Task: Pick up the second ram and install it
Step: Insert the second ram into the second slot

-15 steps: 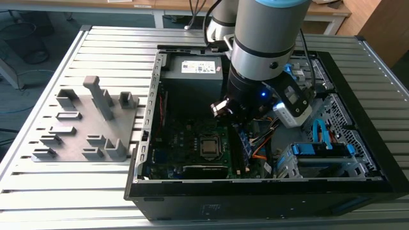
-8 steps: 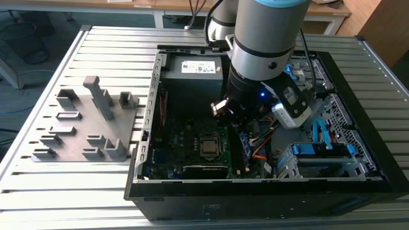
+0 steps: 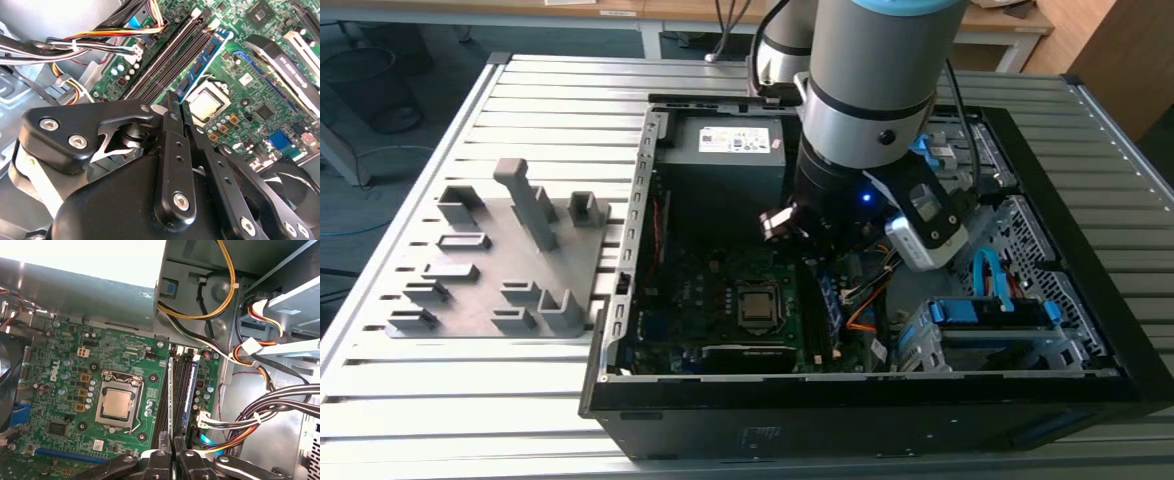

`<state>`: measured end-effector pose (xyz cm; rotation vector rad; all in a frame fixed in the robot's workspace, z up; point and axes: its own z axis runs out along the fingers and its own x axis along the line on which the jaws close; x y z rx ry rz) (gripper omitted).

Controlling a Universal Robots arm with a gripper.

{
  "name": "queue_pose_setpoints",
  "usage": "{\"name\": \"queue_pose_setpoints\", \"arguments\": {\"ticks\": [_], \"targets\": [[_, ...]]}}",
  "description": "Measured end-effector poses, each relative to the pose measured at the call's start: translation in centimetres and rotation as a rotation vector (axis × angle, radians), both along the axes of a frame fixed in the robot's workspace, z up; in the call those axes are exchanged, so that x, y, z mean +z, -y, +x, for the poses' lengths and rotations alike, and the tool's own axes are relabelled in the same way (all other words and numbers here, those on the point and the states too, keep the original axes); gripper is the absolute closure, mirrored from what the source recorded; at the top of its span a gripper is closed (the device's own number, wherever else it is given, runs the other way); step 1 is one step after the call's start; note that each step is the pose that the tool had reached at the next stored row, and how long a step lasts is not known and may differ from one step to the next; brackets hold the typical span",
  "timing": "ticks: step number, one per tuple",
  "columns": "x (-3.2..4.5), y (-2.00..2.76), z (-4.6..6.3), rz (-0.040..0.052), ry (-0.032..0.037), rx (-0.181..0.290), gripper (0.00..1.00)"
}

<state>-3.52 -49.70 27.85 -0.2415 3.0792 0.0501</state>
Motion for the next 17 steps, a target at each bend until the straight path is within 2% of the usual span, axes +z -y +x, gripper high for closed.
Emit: {"name": "queue_pose_setpoints", "arguments": {"ticks": [17], "targets": [[-0.05, 0.0, 0.0, -0.0013, 0.0, -0.078, 0.86]]}}
